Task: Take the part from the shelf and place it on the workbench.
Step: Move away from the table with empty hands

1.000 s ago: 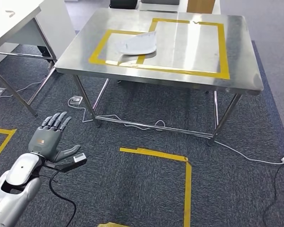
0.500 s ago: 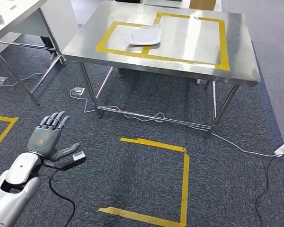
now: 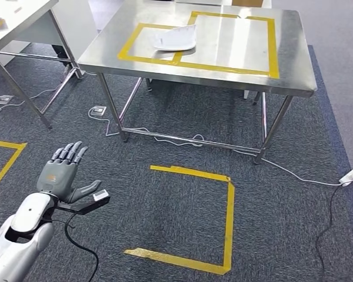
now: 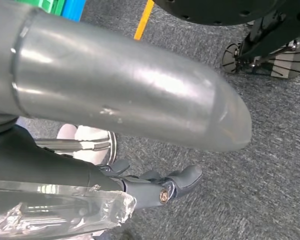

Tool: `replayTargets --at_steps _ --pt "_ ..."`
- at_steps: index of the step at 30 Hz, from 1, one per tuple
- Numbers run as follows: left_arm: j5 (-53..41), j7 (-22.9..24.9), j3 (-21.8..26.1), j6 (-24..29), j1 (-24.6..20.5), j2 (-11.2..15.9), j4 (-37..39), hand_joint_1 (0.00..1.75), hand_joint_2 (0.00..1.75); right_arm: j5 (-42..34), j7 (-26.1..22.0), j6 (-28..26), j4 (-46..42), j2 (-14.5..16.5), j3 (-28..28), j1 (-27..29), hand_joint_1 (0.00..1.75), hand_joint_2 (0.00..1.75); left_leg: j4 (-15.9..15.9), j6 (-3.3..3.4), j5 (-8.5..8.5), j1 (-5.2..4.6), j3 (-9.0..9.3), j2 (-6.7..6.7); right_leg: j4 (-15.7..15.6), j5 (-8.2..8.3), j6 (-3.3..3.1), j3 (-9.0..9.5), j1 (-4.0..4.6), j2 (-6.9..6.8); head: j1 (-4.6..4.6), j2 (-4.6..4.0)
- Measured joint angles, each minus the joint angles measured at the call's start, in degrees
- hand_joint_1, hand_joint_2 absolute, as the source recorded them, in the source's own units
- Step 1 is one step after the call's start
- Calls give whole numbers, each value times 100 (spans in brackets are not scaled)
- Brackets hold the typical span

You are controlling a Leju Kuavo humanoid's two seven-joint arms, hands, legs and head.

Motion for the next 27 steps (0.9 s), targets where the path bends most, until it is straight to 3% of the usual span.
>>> replayTargets --at_steps 7,14,20,24,27 --pt "-21 84 1 -138 19 0 18 0 0 192 -71 121 -1 94 -181 -33 0 0 -8 -89 67 19 -53 -4 37 39 -39 -14 20 -6 0 0" --pt "-34 564 162 -588 240 -103 360 0 0 683 -222 434 -25 333 -703 -176 0 0 -7 -99 73 18 -74 -3 40 46 -39 -40 14 2 2 0" --pt "703 880 885 -523 1044 -457 912 0 0 392 -83 381 -213 497 -944 -130 0 0 -7 -95 64 10 -83 2 39 44 -38 -81 3 12 2 0" --pt "1093 884 1475 -330 1737 -725 1368 0 0 151 65 321 -454 554 -919 44 0 0 -2 -85 56 9 -96 4 37 37 -32 -112 1 10 2 0" --pt "1140 873 1722 -309 1978 -838 1554 0 0 111 93 306 -564 570 -910 83 0 0 1 -83 54 9 -107 -4 37 33 -27 -117 1 -2 3 0"
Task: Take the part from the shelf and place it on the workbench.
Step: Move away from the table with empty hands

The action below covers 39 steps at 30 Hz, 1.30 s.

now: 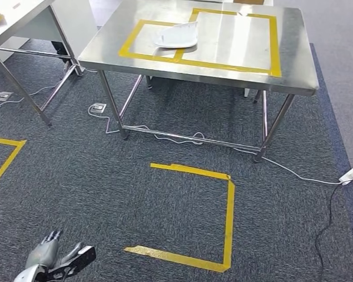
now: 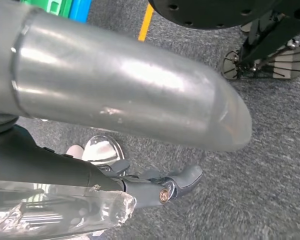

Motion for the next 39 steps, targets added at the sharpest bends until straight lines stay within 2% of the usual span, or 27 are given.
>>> replayTargets --at_steps 5,9,15,19,21,23,26,30,31,34,37,39 --pt "264 63 351 -138 171 -174 158 0 0 -45 65 -9 -105 28 7 23 0 0 0 0 0 0 -2 -3 1 3 3 10 1 1 -1 0" --pt "307 -102 978 -76 575 -478 331 0 0 -125 126 -75 -208 32 60 116 0 0 3 2 -1 -1 -1 -2 1 3 3 7 0 5 -1 0" --pt "-587 -705 2777 -444 1085 -1303 369 0 0 -303 186 -170 -348 39 186 237 0 0 9 15 -12 -3 -5 -2 -1 -5 8 3 -2 -1 -1 0" --pt "-1920 -1074 4041 -912 1177 -2023 88 0 0 -395 193 -176 -404 47 246 303 0 0 9 17 -13 -4 -6 -3 -1 -3 10 5 -3 -4 -1 0" --pt "-2225 -1145 4567 -1021 1184 -2339 -7 0 0 -415 203 -181 -406 48 261 316 0 0 9 17 -13 -5 -5 -3 -1 -1 12 6 -3 -4 -2 0" --pt "-2148 -1047 4884 -1061 1212 -2559 -60 0 0 -406 220 -212 -413 49 278 328 0 0 10 18 -13 -5 -4 -3 -1 1 14 7 -4 -5 -1 0" --pt "-1669 -637 4994 -1126 1326 -2756 -154 0 0 -305 235 -334 -421 57 293 326 0 0 43 73 -42 -26 -13 -5 -8 5 52 17 -23 -11 -3 0" --pt "-920 -97 4827 -1132 1554 -2901 -315 0 0 -141 207 -481 -422 75 324 299 0 0 5 157 -32 -32 9 -27 -18 -5 107 54 -41 -45 -7 0" --pt "-787 19 4741 -1136 1615 -2929 -374 0 0 -92 186 -503 -423 77 330 292 0 0 -42 168 2 -18 28 -44 20 -54 125 53 -40 -46 -4 0" --pt "-594 208 4540 -1151 1724 -2966 -494 0 0 -10 135 -532 -423 78 333 275 0 0 -132 197 78 16 57 -83 324 -361 169 -51 -40 -13 11 0" --pt "-581 220 4515 -1153 1735 -2967 -504 0 0 -7 130 -532 -423 78 334 271 0 0 -132 204 82 17 52 -87 409 -435 174 -88 -42 -8 11 0" --pt "-557 239 4475 -1155 1752 -2968 -522 0 0 -1 130 -531 -421 78 333 260 0 0 -129 202 85 16 40 -106 656 -598 187 -192 -54 -7 10 0"
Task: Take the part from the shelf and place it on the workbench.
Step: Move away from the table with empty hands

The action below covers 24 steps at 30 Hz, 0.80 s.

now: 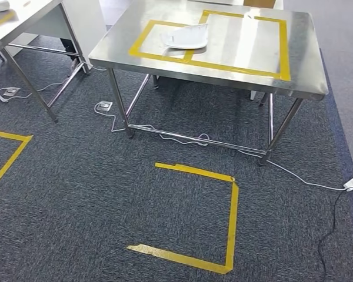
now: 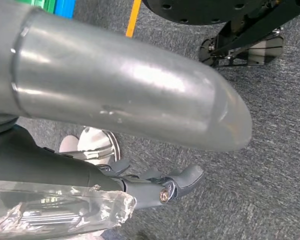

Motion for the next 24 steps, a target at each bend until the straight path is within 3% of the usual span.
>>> replayTargets --at_steps 1,2,4,5,6,8,9,11,13,14,15,16,17,20,21,22,24 --pt "26 22 -56 -5 26 -1 -25 0 0 11 -2 0 2 0 -1 -14 0 0 4 -13 12 0 -22 -38 310 -152 20 -113 -16 1 -1 0" --pt "53 43 -125 -11 59 -2 -58 0 0 25 -5 -1 3 0 -2 -30 0 0 23 -46 38 5 -62 -120 283 -155 48 -19 -47 36 -3 0" --pt "87 71 -250 -22 117 -2 -131 0 0 49 -15 -1 8 0 -2 -59 0 0 96 -138 85 9 -151 -304 -182 -2 77 367 -105 244 -2 0" --pt "91 74 -284 -23 132 -1 -162 0 0 52 -22 0 10 0 -2 -65 0 0 134 -179 94 6 -182 -380 -601 167 44 618 -116 321 -20 0" --pt "93 77 -301 -23 140 0 -183 0 0 54 -27 0 13 0 -2 -70 0 0 152 -205 92 -1 -192 -423 -691 195 -8 668 -103 354 -34 -1" --pt "100 83 -326 -22 172 2 -205 0 0 61 -35 -3 20 0 -4 -74 0 0 160 -253 112 11 -207 -504 -672 252 -129 650 -75 228 -64 -1" --pt "105 85 -335 -22 194 2 -206 0 0 63 -35 -4 22 0 -7 -77 0 0 198 -274 80 23 -227 -479 -670 276 -172 638 -71 167 -65 -1" --pt "113 90 -350 -21 224 2 -213 0 0 66 -35 -6 26 0 -12 -66 0 0 559 -314 -230 38 -356 -288 -675 330 -240 604 -72 23 -87 -1" --pt "118 96 -360 -21 224 2 -226 0 0 68 -35 -6 30 0 -18 -43 0 0 1324 -347 -771 50 -599 -75 -672 345 -263 574 -55 -132 -111 -1" --pt "120 98 -363 -22 224 2 -230 0 0 72 -35 -6 33 0 -22 -37 0 0 1674 -359 -966 61 -691 -30 -671 347 -264 560 -49 -220 -115 0" --pt "122 98 -366 -23 225 2 -232 0 0 76 -35 -5 35 0 -26 -39 0 0 1869 -366 -1055 71 -705 -8 -669 347 -263 551 -45 -306 -111 0" --pt "122 99 -369 -24 228 2 -232 0 0 82 -36 -4 38 0 -30 -47 0 0 1839 -368 -1029 79 -611 10 -668 345 -261 546 -44 -389 -113 0" --pt "123 100 -370 -25 231 3 -233 0 0 86 -36 -2 41 0 -31 -57 0 0 1583 -365 -908 84 -411 48 -667 342 -254 550 -43 -466 -113 0" --pt "128 106 -376 -35 219 3 -251 0 0 91 -38 6 50 0 -31 -73 0 0 465 -321 -557 56 287 448 -650 299 -180 588 -13 -658 -108 0" --pt "132 110 -381 -47 212 2 -259 0 0 91 -39 9 55 0 -33 -79 0 0 292 -296 -540 40 375 539 -645 284 -145 602 1 -718 -94 0" --pt "136 115 -388 -60 211 2 -264 0 0 92 -40 15 63 0 -36 -93 0 0 242 -269 -559 21 382 541 -644 273 -108 619 12 -774 -81 0" --pt "140 125 -395 -82 228 -1 -273 0 0 92 -41 27 77 0 -42 -143 0 0 220 -190 -538 23 360 407 -638 244 -42 673 -5 -816 -63 0"
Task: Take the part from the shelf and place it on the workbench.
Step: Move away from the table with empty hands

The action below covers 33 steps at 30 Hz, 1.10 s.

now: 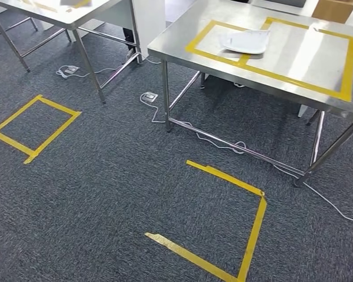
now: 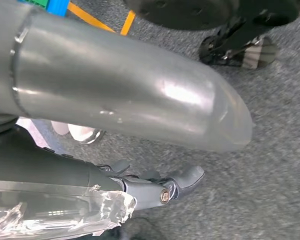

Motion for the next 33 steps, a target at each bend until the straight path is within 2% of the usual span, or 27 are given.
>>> replayTargets --at_steps 1,2,4,5,6,7,8,9,10,11,12,13,15,16,17,19,20,21,22,23,24,25,27,28,30,32,33 --pt "1 3 0 -5 4 -2 -6 0 0 1 -2 5 6 0 -3 -20 0 0 -18 45 19 6 -2 -65 76 -68 33 -14 -11 122 11 0" --pt "1 5 -1 -10 -2 -4 -14 0 0 1 -4 8 12 0 -8 -30 0 0 -35 87 43 16 -9 -137 273 -198 61 -95 -22 306 23 0" --pt "3 6 -3 -26 -25 -6 -25 0 0 4 -7 14 38 0 -26 -28 0 0 -41 146 77 14 -43 -290 1008 -561 81 -467 -33 691 50 0" --pt "5 6 -4 -33 -35 -6 -27 0 0 5 -6 16 54 0 -38 -24 0 0 -39 161 87 4 -63 -379 1406 -699 80 -679 -35 771 52 0" --pt "8 6 -5 -42 -38 -6 -27 0 0 7 -5 17 70 0 -49 -23 0 0 -37 170 95 -9 -73 -466 1660 -734 71 -833 -33 804 53 0" --pt "9 6 -6 -48 -39 -6 -27 0 0 9 -6 17 83 0 -61 -23 0 0 -35 173 99 -23 -75 -556 1694 -645 53 -890 -30 822 54 0" --pt "9 6 -5 -55 -39 -6 -27 0 0 9 -8 17 91 0 -68 -25 0 0 -35 172 104 -36 -69 -645 1495 -454 23 -836 -23 848 53 0" --pt "8 6 -5 -62 -41 -6 -27 0 0 9 -10 17 97 0 -76 -27 0 0 -35 168 110 -45 -62 -729 1119 -206 -20 -691 -11 920 53 0" --pt "8 5 -5 -73 -48 -8 -27 0 0 10 -15 17 102 0 -87 -30 0 0 -32 160 115 -50 -58 -805 703 -8 -81 -523 0 1086 50 0" --pt "5 3 -4 -83 -61 -8 -27 0 0 11 -20 14 105 0 -100 -32 0 0 -24 143 119 -51 -65 -879 355 121 -121 -382 8 1236 47 0" --pt "3 1 -4 -93 -72 -8 -27 0 0 15 -25 12 108 0 -110 -32 0 0 -21 116 126 -43 -82 -946 131 177 -150 -293 19 1354 46 0" --pt "1 -2 -4 -103 -82 -8 -26 0 0 21 -32 9 110 0 -117 -34 0 0 -19 82 136 -30 -103 -1014 38 174 -167 -261 27 1411 44 0" --pt "-3 -5 2 -117 -85 -4 -25 0 0 44 -44 1 114 1 -123 -41 0 0 -15 12 154 -11 -140 -1117 -35 214 -173 -220 22 1271 47 0" --pt "-3 -5 7 -121 -84 -3 -25 0 0 56 -50 -3 115 1 -127 -46 0 0 34 -18 114 -12 -167 -1041 -79 246 -183 -196 7 1193 36 0" --pt "-3 -5 11 -125 -90 -1 -25 0 0 66 -56 -9 116 2 -131 -45 0 0 180 -53 1 -13 -236 -893 -123 277 -193 -173 -13 1098 10 0" --pt "-4 -5 15 -128 -107 1 -25 0 0 76 -57 -11 128 5 -136 -30 0 0 784 -141 -384 12 -520 -537 -163 293 -203 -178 -31 900 -39 0" --pt "-4 -5 14 -130 -115 1 -24 0 0 80 -56 -12 138 7 -136 -23 0 0 1155 -189 -567 43 -694 -454 -162 283 -203 -188 -34 790 -52 0" --pt "-3 -5 14 -130 -116 2 -24 0 0 87 -55 -12 149 8 -137 -23 0 0 1420 -230 -660 77 -814 -420 -159 268 -195 -195 -37 690 -49 0" --pt "-2 -5 13 -131 -114 2 -23 0 0 100 -56 -14 157 9 -138 -28 0 0 1513 -267 -648 109 -848 -399 -157 253 -183 -192 -41 594 -49 0" --pt "2 -5 14 -131 -110 3 -22 0 0 121 -57 -14 163 9 -139 -36 0 0 1381 -298 -527 137 -766 -375 -152 237 -165 -182 -49 506 -48 0" --pt "7 -4 14 -131 -105 3 -22 0 0 149 -59 -11 171 10 -139 -44 0 0 1056 -322 -335 158 -578 -316 -148 219 -141 -162 -60 427 -50 0" --pt "14 -1 14 -130 -103 2 -22 0 0 184 -68 -1 179 11 -140 -51 0 0 653 -339 -159 170 -352 -189 -141 195 -107 -136 -62 354 -53 0" --pt "41 9 10 -124 -107 1 -21 0 0 261 -98 50 197 14 -146 -61 0 0 77 -279 30 155 -43 -6 -117 139 -21 -88 -50 234 -45 -1" --pt "58 16 8 -120 -105 -1 -19 0 0 299 -119 82 205 14 -149 -75 0 0 -17 -226 31 136 -4 28 -111 122 19 -69 -41 187 -31 -1" --pt "96 32 4 -113 -88 -2 -15 0 0 359 -150 136 219 15 -151 -122 0 0 -28 -110 33 107 -23 -75 -112 106 89 -14 -60 127 -7 -1" --pt "124 51 2 -108 -81 -5 -11 0 0 391 -168 175 239 14 -153 -162 0 0 -51 -22 56 107 -27 -173 58 -40 141 -62 -94 324 9 0" --pt "131 58 0 -107 -87 -7 -11 0 0 398 -176 192 257 14 -157 -171 0 0 -63 15 69 110 -28 -230 327 -198 155 -197 -104 488 21 0"
